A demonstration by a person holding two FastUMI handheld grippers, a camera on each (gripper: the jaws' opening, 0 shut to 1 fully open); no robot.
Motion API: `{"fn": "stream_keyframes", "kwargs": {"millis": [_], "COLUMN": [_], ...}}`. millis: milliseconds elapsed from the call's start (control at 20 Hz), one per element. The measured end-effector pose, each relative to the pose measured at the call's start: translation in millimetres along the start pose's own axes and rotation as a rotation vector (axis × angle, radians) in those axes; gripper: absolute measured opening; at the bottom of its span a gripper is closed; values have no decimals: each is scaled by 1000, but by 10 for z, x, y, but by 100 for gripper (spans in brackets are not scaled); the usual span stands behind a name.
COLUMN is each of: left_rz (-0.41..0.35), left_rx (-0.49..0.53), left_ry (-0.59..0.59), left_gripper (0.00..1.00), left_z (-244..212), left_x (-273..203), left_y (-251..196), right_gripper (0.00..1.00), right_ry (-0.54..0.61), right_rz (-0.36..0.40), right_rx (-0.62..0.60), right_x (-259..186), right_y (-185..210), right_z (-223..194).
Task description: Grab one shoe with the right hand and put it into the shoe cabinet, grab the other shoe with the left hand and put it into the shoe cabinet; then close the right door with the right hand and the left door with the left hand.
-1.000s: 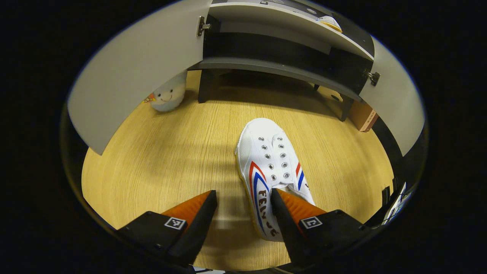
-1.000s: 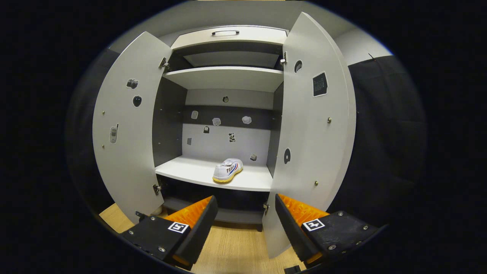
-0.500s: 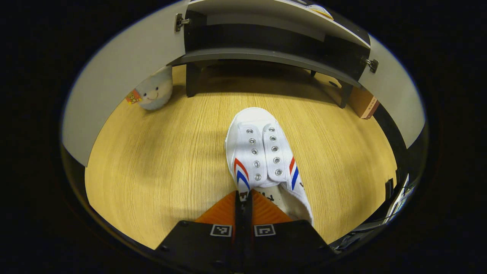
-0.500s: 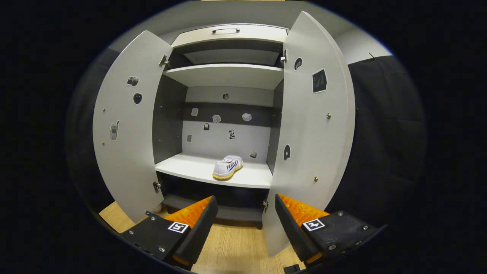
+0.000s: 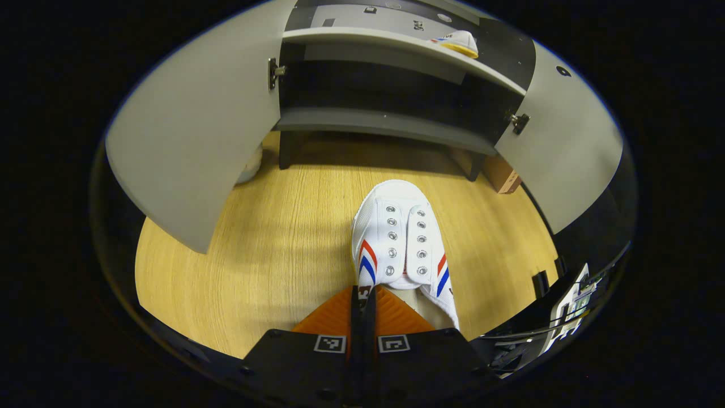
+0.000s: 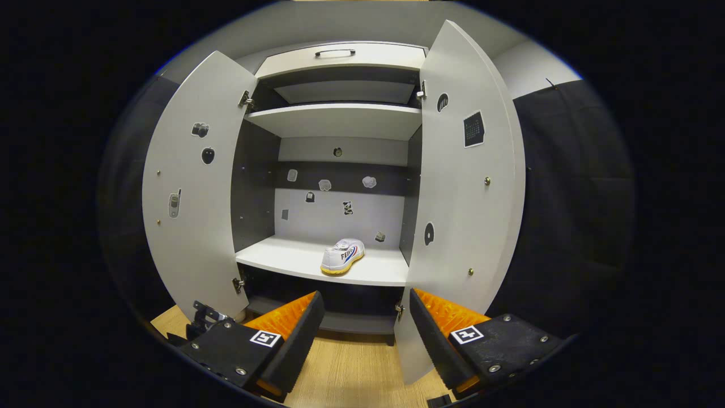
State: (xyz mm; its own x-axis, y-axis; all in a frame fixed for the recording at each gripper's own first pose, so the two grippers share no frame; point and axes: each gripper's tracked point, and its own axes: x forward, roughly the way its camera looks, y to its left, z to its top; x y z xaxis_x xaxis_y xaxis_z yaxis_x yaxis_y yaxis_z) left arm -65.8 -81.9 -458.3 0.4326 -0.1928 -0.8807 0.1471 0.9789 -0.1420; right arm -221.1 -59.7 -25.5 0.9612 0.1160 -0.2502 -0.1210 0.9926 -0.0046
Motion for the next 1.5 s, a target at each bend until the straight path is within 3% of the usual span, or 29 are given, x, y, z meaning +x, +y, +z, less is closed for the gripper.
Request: {"fn": "stream_keyframes", "kwargs": {"millis": [450, 850, 1200, 1500], "left_rz": [-74, -81, -30, 78], "left_rx": [-12, -3, 46, 42], "left_ry": [-232, -459, -561, -524], "left_gripper": [6, 6, 6, 6], "left_z": [1617, 2923, 3542, 3727], "left_x": [-1385, -1737, -1931, -1965], "left_y": [-26, -180, -179, 108], "right_gripper": [93, 93, 94, 93], "right_ry": [-44, -75, -77, -87], "right_rz": [5, -5, -26, -48], "right_rx": [10, -3, -3, -10], "right_x": [-65, -205, -254, -290], "right_y": [59, -8, -106, -182], "right_z": [151, 295, 376, 474]}}
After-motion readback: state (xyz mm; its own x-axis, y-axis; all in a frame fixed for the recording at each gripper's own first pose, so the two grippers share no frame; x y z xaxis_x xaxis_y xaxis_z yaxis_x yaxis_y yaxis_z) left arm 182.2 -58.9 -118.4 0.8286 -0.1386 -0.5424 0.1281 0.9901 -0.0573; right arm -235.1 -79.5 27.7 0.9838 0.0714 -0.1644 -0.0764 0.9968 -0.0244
